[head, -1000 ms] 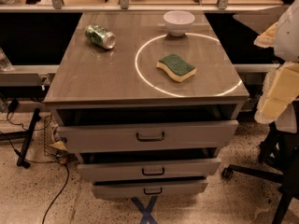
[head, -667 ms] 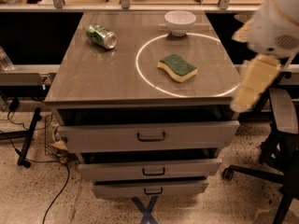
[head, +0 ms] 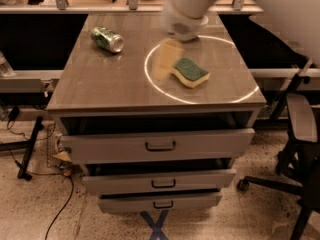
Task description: Move green can near white bowl
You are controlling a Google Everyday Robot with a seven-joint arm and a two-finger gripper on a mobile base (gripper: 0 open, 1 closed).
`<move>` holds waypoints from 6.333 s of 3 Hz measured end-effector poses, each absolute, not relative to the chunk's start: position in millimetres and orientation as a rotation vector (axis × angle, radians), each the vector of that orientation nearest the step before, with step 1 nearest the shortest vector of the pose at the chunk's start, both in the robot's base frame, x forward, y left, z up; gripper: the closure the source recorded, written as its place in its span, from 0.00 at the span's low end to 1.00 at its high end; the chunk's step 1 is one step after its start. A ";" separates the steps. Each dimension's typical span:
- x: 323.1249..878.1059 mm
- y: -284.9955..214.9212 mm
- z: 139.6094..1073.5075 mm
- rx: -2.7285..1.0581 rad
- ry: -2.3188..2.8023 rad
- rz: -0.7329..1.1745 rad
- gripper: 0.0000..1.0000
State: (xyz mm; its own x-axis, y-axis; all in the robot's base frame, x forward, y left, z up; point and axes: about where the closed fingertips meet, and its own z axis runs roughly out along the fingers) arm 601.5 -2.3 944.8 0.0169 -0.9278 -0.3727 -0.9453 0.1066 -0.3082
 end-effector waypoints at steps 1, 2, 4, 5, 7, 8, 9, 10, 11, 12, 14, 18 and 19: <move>635.3 70.6 941.0 -1.786 1.838 0.098 0.00; 639.0 85.1 939.8 -1.789 1.822 0.110 0.00; 696.3 83.8 909.0 -1.561 1.831 0.155 0.00; 733.3 77.4 898.8 -1.429 1.792 0.207 0.00; 802.9 102.8 867.1 -1.228 1.707 0.321 0.00; 829.0 120.9 858.2 -1.165 1.693 0.357 0.00; 847.1 136.8 853.6 -1.089 1.706 0.413 0.04; 854.1 144.6 851.8 -1.040 1.718 0.454 0.26; 853.2 145.9 855.3 -0.994 1.723 0.489 0.49; 836.8 130.7 870.9 -0.961 1.711 0.480 0.81; 803.2 49.9 897.3 -0.872 1.714 0.339 1.00; 818.4 -93.4 883.8 -0.721 1.828 0.160 0.75; 827.3 -106.9 881.9 -0.720 1.835 0.137 0.51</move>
Offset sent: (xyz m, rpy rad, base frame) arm 0.0317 0.0684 -0.0036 0.0698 -0.0288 0.0245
